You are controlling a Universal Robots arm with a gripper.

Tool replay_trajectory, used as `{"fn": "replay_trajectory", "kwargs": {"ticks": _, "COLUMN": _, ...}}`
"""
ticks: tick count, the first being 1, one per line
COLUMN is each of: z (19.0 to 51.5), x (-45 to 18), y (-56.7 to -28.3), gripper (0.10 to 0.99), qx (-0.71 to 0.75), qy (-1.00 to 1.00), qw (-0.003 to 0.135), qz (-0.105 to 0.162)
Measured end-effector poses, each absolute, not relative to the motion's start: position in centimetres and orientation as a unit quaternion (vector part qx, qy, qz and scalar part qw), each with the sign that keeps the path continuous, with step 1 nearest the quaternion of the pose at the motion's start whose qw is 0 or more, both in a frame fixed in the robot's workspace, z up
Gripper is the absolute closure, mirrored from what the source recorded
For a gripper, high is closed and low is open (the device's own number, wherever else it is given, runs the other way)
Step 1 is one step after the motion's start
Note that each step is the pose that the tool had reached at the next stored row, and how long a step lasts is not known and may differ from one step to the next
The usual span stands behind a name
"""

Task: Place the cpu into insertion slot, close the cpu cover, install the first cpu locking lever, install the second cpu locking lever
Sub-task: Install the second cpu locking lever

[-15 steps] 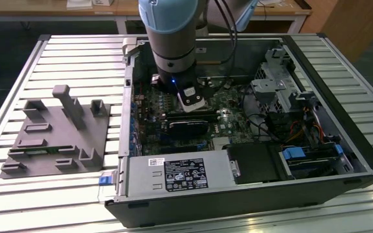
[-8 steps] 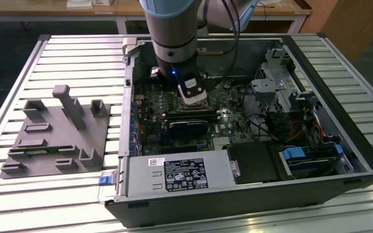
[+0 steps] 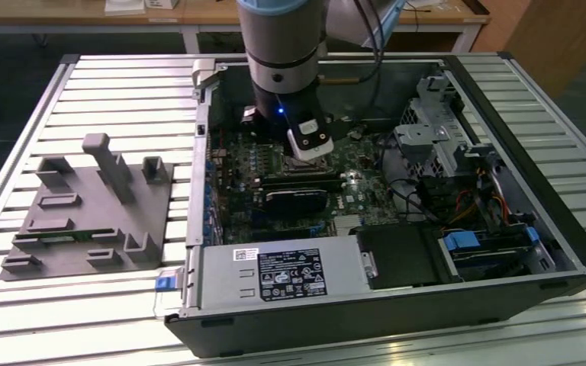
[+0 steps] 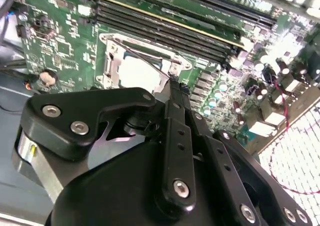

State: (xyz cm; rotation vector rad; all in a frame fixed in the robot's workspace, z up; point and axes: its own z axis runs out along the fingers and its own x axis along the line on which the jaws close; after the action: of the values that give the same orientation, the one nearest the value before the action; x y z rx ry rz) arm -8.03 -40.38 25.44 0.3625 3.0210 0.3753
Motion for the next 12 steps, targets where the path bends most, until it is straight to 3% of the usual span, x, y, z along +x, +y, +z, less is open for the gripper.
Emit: {"fn": "replay_trajectory", "kwargs": {"ticks": 12, "z": 24.9, "x": -5.9, "y": -41.0, "gripper": 0.980, "qx": 0.119, "qy": 0.985, "qw": 0.034, "qz": 0.117}}
